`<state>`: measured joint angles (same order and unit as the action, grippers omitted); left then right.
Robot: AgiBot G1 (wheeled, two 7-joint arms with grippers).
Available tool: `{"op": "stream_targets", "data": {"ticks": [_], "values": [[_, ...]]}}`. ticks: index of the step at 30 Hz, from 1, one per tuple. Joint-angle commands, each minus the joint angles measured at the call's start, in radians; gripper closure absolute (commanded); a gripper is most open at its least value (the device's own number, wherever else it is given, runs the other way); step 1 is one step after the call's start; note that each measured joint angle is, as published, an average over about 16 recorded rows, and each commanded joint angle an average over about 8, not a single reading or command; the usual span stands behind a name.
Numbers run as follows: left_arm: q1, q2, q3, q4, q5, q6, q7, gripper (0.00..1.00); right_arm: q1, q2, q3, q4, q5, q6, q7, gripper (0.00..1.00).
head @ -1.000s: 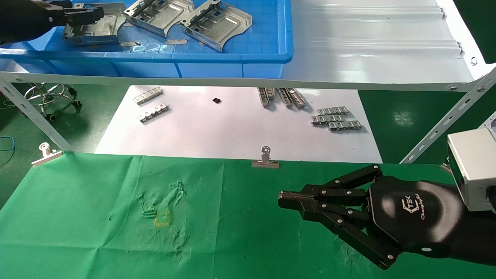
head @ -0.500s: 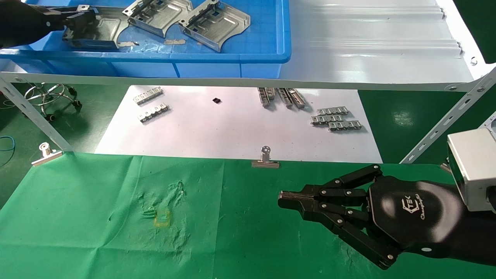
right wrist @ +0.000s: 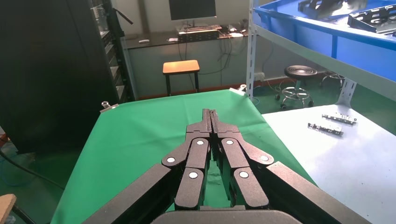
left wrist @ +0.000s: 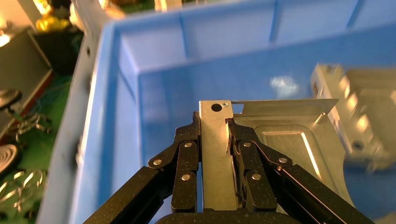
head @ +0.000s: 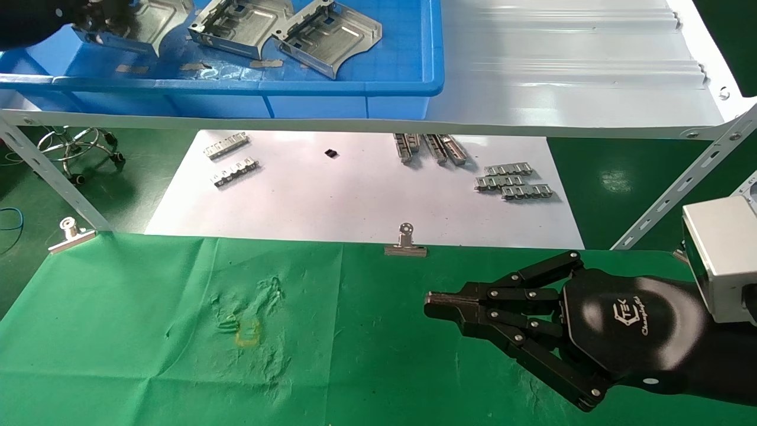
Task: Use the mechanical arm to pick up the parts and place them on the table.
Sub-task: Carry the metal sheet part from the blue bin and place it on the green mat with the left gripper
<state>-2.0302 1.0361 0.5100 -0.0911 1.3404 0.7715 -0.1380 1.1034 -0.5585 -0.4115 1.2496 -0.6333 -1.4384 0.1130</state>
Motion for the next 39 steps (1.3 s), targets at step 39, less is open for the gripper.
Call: {"op": "stream_targets", "data": {"ticks": [39], "values": [[0.295,-0.256,0.027,-0.583,-0.311,0.819,0.302,1.00,0.000,0.000,0.000,0.000,0.000,0.000,0.000,1.00]]}}
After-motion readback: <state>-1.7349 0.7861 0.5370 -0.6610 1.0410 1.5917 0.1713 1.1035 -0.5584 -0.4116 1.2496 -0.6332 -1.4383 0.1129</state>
